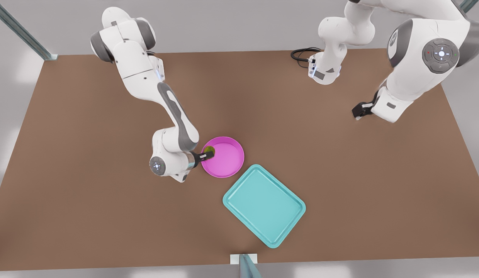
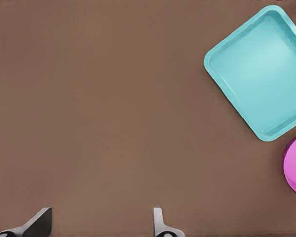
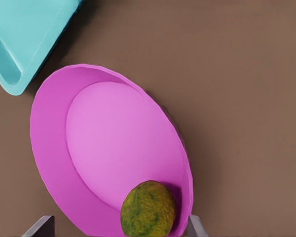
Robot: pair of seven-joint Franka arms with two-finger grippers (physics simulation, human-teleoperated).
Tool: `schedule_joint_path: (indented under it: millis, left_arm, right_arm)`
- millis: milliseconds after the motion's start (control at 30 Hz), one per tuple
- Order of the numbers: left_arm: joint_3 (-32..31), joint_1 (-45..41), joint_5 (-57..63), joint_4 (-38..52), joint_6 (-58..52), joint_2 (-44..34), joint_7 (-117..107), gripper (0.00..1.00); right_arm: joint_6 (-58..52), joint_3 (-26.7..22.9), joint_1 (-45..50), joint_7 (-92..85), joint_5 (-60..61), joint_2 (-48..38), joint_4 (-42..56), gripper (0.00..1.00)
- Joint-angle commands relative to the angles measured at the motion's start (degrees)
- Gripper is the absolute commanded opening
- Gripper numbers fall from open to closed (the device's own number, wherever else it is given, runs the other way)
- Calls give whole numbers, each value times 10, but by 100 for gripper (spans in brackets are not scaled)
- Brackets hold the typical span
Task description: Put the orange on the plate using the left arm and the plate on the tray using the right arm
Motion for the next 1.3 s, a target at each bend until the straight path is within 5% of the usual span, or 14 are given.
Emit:
schedule_joint_path:
  millis: [0,67,633,667,733,767,1267]
  left_arm:
    - [10,6,-13,-2,-23,-5,188,100]
    - [10,7,-10,67,-74,50,187,100]
    - [20,5,-21,67,-129,47,187,100]
    - [20,5,-21,67,-129,46,187,100]
    - [20,5,-28,67,-129,46,187,100]
    - [20,5,-29,67,-129,46,187,100]
    - [26,5,-48,67,-127,45,187,100]
  right_arm:
    - [72,-4,-6,8,20,0,-2,100]
    - [67,-8,-8,-3,18,5,-5,100]
    - [65,-2,8,-27,20,62,-5,100]
    - [64,-1,9,-27,20,62,-5,97]
    - [64,-1,9,-29,20,62,-4,71]
    - [64,1,9,-29,19,63,-4,66]
    - [17,3,8,-34,20,68,14,23]
